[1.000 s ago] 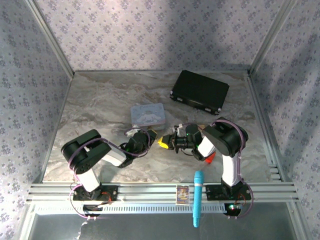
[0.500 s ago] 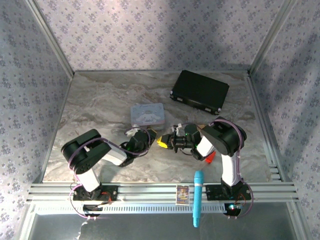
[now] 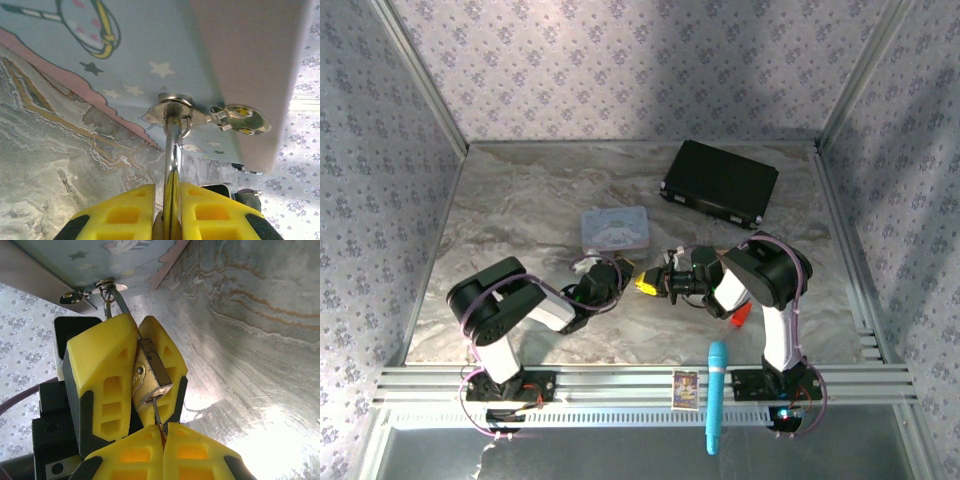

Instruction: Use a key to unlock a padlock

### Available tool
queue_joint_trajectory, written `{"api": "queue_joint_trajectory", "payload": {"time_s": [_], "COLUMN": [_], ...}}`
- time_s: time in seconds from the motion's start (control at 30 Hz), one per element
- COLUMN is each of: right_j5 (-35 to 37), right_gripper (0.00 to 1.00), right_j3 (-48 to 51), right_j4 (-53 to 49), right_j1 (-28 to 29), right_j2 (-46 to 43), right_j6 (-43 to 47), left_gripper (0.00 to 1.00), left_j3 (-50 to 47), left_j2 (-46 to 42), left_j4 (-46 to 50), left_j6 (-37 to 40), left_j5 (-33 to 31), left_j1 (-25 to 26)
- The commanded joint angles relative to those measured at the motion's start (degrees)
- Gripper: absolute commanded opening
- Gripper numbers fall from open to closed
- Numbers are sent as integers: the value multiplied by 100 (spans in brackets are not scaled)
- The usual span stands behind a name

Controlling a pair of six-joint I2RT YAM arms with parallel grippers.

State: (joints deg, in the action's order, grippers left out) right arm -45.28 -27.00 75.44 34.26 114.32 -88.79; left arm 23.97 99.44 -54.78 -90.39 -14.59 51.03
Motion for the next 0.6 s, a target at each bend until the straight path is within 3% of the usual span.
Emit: {"api": "queue_joint_trajectory", "payload": {"time_s": [0.0, 0.17, 0.37, 0.57], "right_j5": [264, 258, 164, 92], "right_gripper": [0, 0, 0, 0], "right_j3": [-375, -416, -513, -634], "right_j4": [394, 395, 401, 393], "right_j1": [-23, -132, -180, -207], "right_j2": [29, 73, 50, 86], "right_j6": [-101, -94, -173, -463], "left_gripper": [6, 0, 0, 0], "left_j3": [107, 124, 152, 18], "left_j2": [144, 129, 128, 349], "left_j4": [-403, -390, -412, -1255], "left_j6": [-81, -96, -34, -169], "left_j5": [842, 887, 934, 818], "left_j1": [285, 291, 295, 292]}}
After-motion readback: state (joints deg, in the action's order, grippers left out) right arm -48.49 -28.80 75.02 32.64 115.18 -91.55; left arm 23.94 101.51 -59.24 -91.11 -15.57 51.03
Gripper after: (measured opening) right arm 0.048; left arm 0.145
